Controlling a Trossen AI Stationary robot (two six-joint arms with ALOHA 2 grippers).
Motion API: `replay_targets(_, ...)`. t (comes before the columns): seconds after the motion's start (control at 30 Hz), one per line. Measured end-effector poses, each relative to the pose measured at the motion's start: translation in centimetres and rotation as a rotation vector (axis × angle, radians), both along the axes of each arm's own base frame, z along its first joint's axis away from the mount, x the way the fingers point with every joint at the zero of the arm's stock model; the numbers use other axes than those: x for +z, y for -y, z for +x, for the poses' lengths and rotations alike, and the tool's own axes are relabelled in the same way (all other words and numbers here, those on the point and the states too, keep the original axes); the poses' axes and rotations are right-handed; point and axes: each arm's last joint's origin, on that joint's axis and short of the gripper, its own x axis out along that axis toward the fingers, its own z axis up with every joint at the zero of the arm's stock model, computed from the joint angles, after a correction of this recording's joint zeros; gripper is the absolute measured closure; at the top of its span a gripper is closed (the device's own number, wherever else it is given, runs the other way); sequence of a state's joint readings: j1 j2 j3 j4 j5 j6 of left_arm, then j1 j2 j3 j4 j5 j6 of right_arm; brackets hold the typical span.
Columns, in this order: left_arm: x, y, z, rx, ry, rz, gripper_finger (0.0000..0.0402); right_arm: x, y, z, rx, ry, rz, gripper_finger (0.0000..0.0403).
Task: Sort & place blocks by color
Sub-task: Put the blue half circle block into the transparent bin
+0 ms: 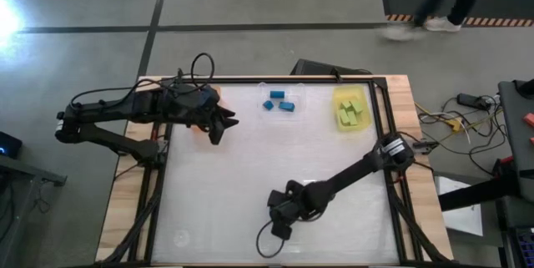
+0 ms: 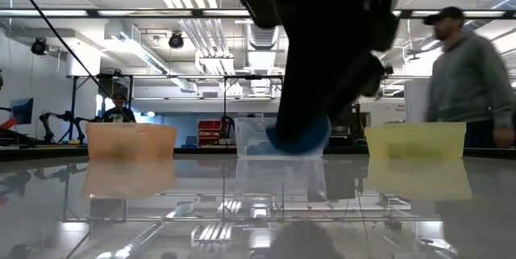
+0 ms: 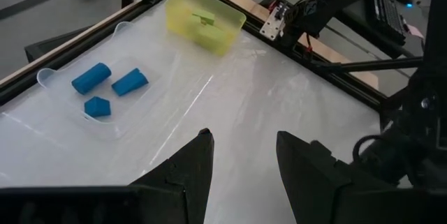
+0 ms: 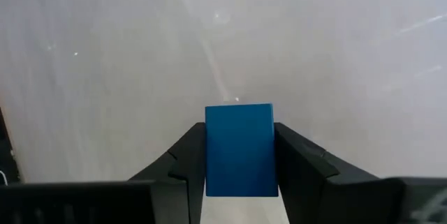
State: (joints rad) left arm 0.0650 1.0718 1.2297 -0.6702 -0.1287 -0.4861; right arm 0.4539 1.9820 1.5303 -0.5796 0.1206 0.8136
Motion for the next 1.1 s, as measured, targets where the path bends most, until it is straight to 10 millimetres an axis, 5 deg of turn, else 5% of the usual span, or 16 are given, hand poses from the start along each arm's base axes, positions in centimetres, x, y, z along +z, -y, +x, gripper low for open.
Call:
replay_targets(0.7,2.4,-0.1,1.1,0.038,0.287,-0.058,0.026,12.4,14.5,-1.6,-0.011,0.183,-0.15,0.0275)
replay_targets(1.1,4.0,-0.1,1.7,0.036,0.465,-0.048,0.026,15.6,23.0,-3.7,-0.128,0.252,-0.073,0.0274)
